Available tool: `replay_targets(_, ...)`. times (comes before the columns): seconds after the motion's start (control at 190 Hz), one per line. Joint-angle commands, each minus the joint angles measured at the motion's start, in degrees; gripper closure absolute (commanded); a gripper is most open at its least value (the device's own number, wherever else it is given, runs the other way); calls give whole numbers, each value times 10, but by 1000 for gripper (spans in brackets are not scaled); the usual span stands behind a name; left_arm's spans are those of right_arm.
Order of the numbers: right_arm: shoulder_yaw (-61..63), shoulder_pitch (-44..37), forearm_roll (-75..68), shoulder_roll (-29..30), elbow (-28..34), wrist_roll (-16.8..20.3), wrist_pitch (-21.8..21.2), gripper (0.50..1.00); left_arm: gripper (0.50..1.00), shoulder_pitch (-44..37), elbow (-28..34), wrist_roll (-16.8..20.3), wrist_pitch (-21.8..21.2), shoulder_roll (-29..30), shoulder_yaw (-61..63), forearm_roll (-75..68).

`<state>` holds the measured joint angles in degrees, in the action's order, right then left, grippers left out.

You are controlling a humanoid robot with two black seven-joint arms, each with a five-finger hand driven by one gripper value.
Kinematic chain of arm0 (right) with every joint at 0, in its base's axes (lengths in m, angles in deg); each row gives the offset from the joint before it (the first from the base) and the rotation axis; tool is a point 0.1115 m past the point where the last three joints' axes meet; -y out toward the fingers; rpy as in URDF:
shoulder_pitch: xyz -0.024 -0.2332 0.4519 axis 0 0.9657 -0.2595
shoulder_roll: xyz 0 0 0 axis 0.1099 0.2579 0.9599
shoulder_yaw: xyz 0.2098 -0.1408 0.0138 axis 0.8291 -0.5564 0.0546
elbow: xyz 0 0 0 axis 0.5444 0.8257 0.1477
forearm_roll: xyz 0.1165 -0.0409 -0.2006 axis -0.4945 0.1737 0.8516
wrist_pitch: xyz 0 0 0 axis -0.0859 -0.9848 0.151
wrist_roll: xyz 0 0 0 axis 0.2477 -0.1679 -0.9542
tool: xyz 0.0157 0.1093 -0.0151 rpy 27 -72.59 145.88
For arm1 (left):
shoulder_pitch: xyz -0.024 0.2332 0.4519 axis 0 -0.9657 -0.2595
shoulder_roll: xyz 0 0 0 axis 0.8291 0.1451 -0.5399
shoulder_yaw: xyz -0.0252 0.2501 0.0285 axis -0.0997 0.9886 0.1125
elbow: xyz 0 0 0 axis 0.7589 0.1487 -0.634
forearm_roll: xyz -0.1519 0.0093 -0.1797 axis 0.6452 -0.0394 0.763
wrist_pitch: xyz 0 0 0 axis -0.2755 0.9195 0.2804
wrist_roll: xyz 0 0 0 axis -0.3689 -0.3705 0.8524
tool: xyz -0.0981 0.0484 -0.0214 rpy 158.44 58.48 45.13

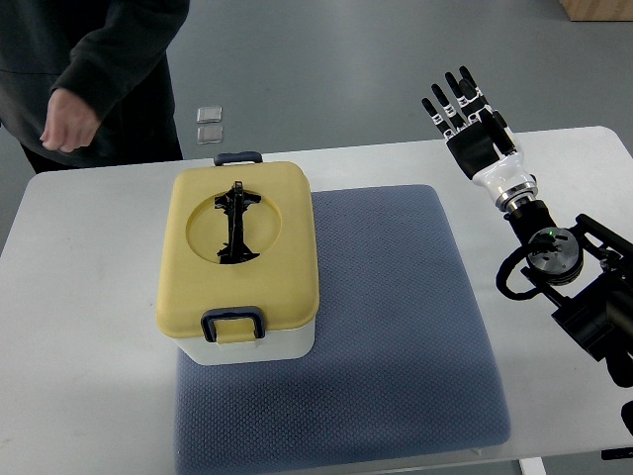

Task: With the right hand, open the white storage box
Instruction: 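Raise the right hand and swing it over the yellow-lidded box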

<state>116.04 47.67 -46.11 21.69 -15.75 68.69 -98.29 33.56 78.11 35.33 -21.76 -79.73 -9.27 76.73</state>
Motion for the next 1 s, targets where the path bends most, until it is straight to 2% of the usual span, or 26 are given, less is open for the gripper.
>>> replay_targets(0.0,0,0,0,0,0,0,0,570,500,0,0,0,0,0,0,0)
replay_targets(0.316,-1,-12,24,-6,0,3,1,570,500,1,0,0,0,0,-4,1)
replay_targets(0.458,-2,-58,125,-20,0,8,4,570,500,1,1,0,0,0,-5,2)
replay_targets(0.611,-25,-128,278,-52,25,32,0,572,500,0,0,0,-1,0,-5,3)
replay_targets(0.706,-88,-195,383,-89,38,33,-3,572,500,0,0,0,-1,0,-5,3)
replay_targets(0.843,-274,-324,493,-118,58,14,7,572,500,0,-1,0,0,0,-5,3)
replay_targets(0.89,-274,-324,493,-118,58,14,7,572,500,0,-1,0,0,0,-5,3)
replay_targets(0.896,-335,-372,519,-134,76,-6,15,572,500,0,-3,0,0,0,-5,4)
replay_targets(0.906,-349,-386,525,-137,80,-11,18,572,500,0,-4,0,0,0,-5,4)
replay_targets(0.996,-415,-441,557,-144,97,-38,43,572,500,0,-9,0,0,0,-5,5)
